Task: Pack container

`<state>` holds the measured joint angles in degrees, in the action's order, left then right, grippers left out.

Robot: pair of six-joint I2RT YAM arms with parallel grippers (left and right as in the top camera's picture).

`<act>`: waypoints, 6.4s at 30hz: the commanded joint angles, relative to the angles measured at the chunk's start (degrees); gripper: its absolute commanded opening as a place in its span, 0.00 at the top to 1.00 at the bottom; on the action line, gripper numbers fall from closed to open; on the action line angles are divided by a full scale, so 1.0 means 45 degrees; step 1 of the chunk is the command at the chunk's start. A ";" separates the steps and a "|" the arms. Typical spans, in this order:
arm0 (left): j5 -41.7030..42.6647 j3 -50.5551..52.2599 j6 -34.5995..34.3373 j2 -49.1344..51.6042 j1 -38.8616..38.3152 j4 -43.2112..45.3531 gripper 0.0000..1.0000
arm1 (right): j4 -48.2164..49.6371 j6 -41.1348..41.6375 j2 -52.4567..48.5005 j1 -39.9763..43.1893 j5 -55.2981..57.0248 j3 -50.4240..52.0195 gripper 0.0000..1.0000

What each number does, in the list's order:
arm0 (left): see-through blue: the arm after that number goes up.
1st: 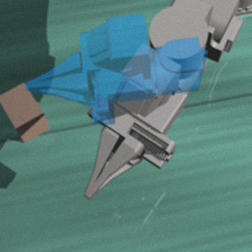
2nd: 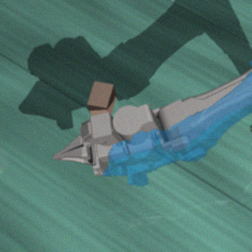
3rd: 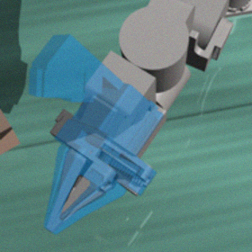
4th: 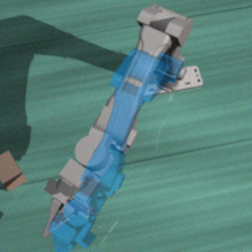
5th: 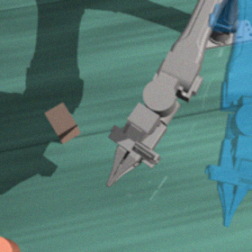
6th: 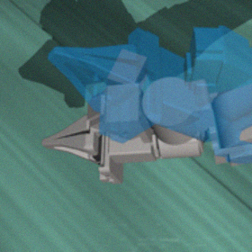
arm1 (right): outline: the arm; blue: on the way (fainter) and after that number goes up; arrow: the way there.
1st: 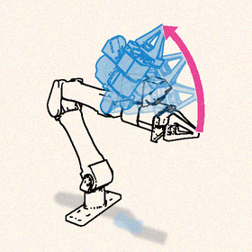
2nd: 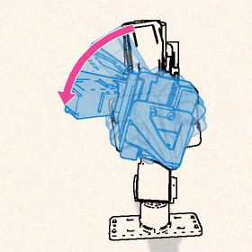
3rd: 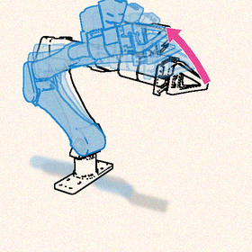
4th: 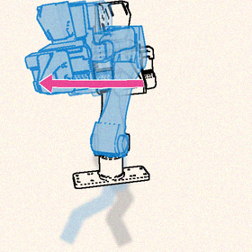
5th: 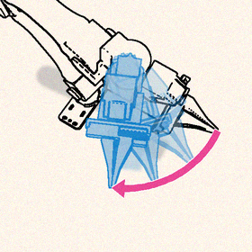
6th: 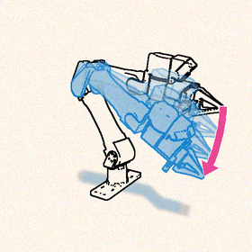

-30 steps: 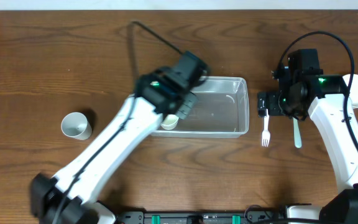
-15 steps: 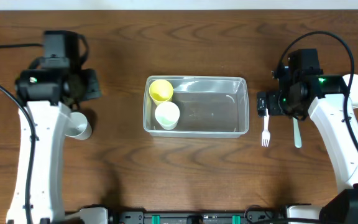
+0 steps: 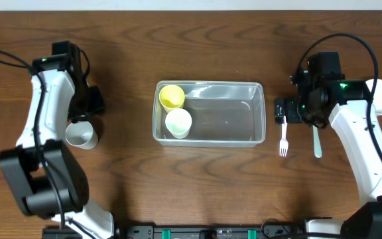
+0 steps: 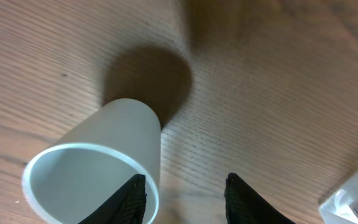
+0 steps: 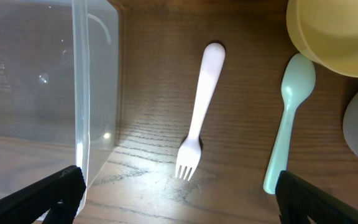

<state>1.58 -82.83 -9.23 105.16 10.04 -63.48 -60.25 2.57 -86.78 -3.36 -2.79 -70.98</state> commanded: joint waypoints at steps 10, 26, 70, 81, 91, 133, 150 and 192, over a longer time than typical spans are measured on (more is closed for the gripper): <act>0.0223 0.0238 -0.0165 0.0996 0.0063 -0.0078 0.58 | -0.0015 0.0034 -0.0049 0.0087 0.0092 -0.0189 0.01; 0.0228 0.0238 -0.0267 -0.0952 0.0063 -0.0228 0.62 | -0.0005 0.0034 -0.0049 0.0087 0.0092 -0.0189 0.01; 0.0228 0.8801 -0.8660 -1.3663 0.0063 -0.0583 0.55 | -0.0083 0.0034 -0.0049 0.0087 0.0092 -0.0189 0.01; 0.0228 0.8801 -0.6635 -1.3653 0.0063 -0.0903 0.54 | -0.0087 0.0034 -0.0053 0.0078 0.0097 -0.0189 0.01; 0.1768 0.8762 -0.4614 -1.3566 0.0063 -0.0733 0.44 | -0.0155 0.0039 -0.0053 0.0078 0.0092 -0.0189 0.01; 0.1481 0.4138 0.1899 -0.8199 -0.2123 -0.1792 0.39 | -0.0121 0.0039 -0.0053 0.0078 0.0044 -0.0189 0.01; -0.3410 0.4211 -0.0612 -0.5513 -0.8019 -0.3147 0.26 | -0.0078 0.0039 -0.0053 0.0078 0.0039 -0.0189 0.01; -0.4945 0.4439 -0.2696 -0.2317 -1.0836 -0.0947 0.27 | -0.0073 0.0039 -0.0053 0.0078 0.0039 -0.0189 0.01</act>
<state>-19.70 -63.33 -20.34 94.41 -38.48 -67.59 -60.60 2.57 -86.78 -3.36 -2.81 -71.09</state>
